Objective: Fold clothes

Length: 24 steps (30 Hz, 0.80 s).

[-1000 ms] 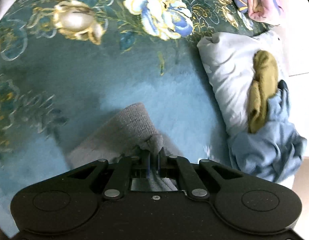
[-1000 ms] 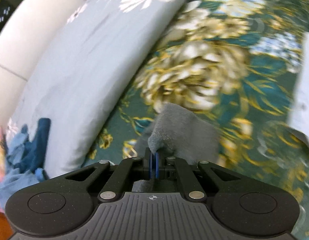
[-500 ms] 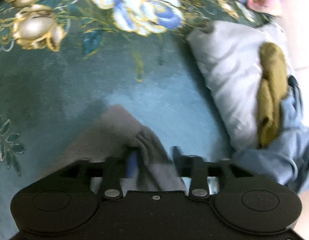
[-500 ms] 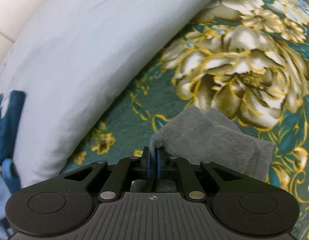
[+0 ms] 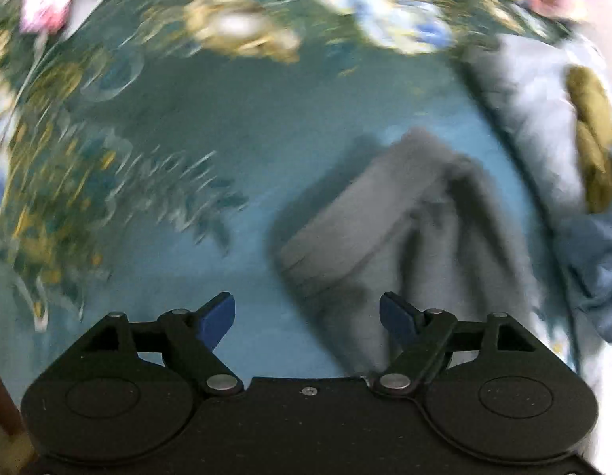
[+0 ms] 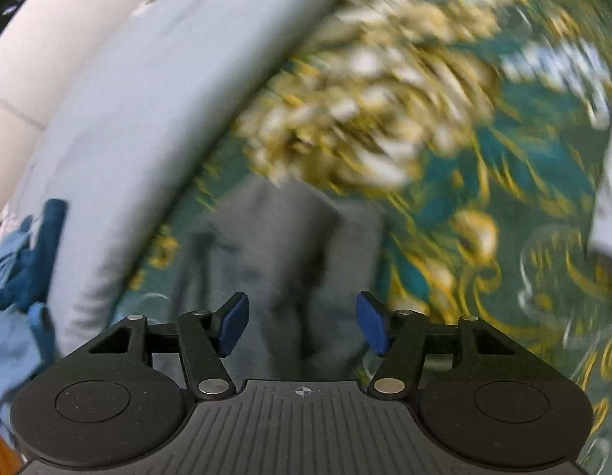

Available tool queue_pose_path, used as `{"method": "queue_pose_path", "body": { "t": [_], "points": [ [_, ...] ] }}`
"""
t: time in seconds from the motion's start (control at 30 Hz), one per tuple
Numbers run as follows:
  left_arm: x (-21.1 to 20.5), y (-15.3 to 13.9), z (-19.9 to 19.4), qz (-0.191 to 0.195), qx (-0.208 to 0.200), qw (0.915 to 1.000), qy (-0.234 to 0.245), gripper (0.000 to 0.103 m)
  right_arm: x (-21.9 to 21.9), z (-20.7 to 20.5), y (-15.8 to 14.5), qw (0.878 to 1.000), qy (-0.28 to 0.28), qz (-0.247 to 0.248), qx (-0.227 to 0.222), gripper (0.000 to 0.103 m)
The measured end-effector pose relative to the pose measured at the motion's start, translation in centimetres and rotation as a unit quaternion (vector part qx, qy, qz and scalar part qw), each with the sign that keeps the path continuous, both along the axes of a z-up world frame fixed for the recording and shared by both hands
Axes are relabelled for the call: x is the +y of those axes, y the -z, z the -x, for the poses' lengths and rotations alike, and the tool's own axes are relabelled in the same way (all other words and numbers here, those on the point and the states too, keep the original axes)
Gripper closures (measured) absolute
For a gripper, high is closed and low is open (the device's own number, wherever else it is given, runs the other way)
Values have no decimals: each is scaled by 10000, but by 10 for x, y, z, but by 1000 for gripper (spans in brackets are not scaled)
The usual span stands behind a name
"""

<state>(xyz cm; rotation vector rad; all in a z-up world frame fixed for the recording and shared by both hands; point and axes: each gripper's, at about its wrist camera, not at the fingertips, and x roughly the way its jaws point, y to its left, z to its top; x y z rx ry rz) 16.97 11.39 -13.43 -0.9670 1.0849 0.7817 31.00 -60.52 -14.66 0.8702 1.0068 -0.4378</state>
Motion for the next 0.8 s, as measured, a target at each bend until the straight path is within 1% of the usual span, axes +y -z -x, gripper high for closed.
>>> {"method": "queue_pose_path", "body": {
  "t": [0.07,0.1,0.2,0.23,0.27,0.3,0.33,0.4,0.43,0.47,0.53,0.63,0.7,0.8],
  "points": [
    [-1,12,5,220,-304,9989,-297,24,2,-1,9,9998,93,-187,-30,36],
    [-2,16,5,287,-417,9980,-372,24,3,-3,13,9995,130,-286,-48,34],
    [-3,25,-4,342,-604,9966,-437,25,9,-11,16,9997,152,-184,-15,34],
    [-2,27,-6,364,-660,9959,-509,29,10,-12,16,9997,179,-167,-25,38],
    [-1,29,-8,401,-730,9947,-597,36,10,-11,17,9996,230,-175,-59,43],
    [-1,31,-10,444,-793,9935,-685,41,9,-9,17,9992,303,-247,-126,59],
    [-1,32,-13,481,-825,9923,-790,45,8,-7,17,9985,383,-344,-205,74],
    [0,31,-16,547,-929,9893,-984,51,7,-2,18,9972,500,-474,-293,81],
    [1,30,-15,589,-983,9872,-1107,63,5,-1,18,9968,524,-506,-314,90],
    [4,29,-13,628,-1031,9847,-1259,77,5,0,17,9966,533,-519,-340,92],
    [9,23,-12,570,-1019,9820,-1488,90,7,3,11,9961,527,-531,-467,96],
    [15,6,-15,465,-1112,9800,-1586,94,15,5,-5,9971,399,-323,-568,98],
    [19,-7,-16,405,-1217,9787,-1606,94,19,11,-19,9963,371,-245,-734,98],
    [31,-34,-7,167,-1342,9810,-1390,94,28,31,-39,9938,365,-308,-1005,98]
  ]
}}
